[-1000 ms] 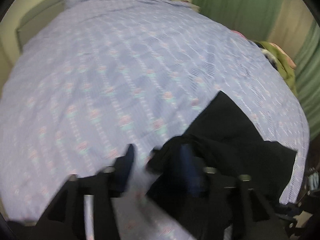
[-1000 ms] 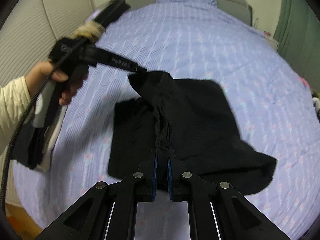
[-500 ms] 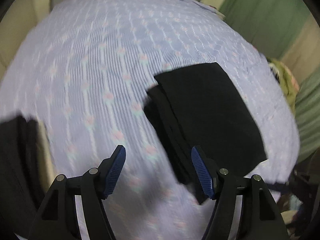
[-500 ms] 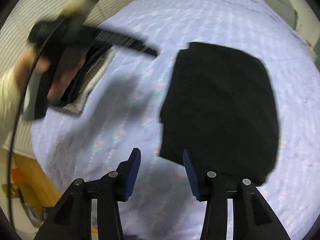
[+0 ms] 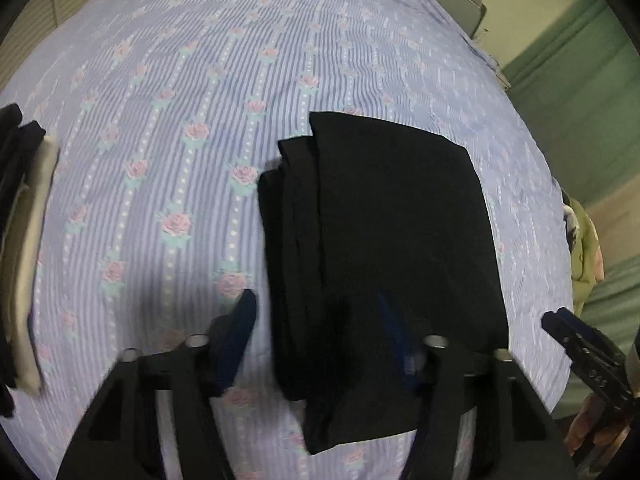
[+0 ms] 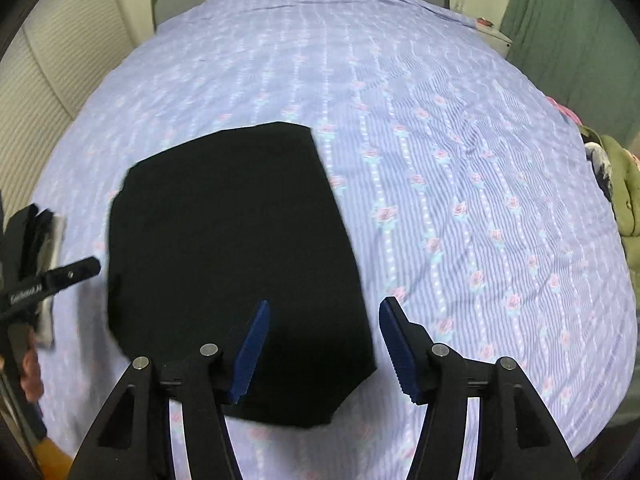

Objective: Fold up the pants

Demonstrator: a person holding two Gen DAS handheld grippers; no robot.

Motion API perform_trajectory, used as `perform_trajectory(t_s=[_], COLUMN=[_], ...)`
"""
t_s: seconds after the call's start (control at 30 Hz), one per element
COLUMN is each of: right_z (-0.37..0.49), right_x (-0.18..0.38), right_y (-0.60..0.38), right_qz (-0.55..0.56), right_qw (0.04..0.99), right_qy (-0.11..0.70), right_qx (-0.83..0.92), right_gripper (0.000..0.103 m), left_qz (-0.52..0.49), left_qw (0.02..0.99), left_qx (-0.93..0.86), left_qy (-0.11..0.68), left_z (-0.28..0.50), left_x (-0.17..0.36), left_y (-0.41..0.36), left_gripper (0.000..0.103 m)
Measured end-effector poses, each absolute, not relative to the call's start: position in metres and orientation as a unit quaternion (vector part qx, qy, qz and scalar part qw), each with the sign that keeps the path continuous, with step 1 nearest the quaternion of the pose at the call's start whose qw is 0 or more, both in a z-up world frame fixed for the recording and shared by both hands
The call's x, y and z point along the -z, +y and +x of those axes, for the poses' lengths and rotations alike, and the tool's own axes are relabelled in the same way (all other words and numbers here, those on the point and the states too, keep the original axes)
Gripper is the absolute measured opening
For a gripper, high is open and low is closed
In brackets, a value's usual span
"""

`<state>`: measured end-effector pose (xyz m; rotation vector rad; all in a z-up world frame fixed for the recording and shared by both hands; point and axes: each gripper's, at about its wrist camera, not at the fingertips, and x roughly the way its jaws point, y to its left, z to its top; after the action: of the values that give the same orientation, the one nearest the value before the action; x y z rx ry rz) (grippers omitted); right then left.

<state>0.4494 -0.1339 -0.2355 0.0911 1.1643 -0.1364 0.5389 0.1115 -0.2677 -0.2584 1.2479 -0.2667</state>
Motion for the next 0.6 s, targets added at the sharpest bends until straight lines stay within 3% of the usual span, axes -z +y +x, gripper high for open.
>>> perform_trajectory(t_s=[0.07,0.2,0.27,0.6], right_z=[0.457,0.462,0.464,0.464], right_x=[0.242,0.250,0.254,0.256], right_y=[-0.139,-0.141,-0.137,-0.122], right_qz=[0.052,0.062,0.066,0.059], right_qw=[0.828,0.829,0.828,0.825], right_qy=[0.555,0.554,0.556,0.562], right_qx=[0.059,0.037,0.025,-0.011], right_gripper=[0.059,0.059,0.059,0.059], left_qz=[-0.133,-0.141,-0.122,-0.126], left_qw=[0.802,0.798,0.798,0.776], left_qx=[0.134,0.169,0.161,0.145], left_qy=[0.567,0.560,0.568,0.601], left_z=[0.537,0.543,0.551,0.576], left_x=[0.263,0.263,0.268,0.291], left_y=[0.106,0.098,0.095,0.094], left_gripper=[0.050,0.027,0.023,0.023])
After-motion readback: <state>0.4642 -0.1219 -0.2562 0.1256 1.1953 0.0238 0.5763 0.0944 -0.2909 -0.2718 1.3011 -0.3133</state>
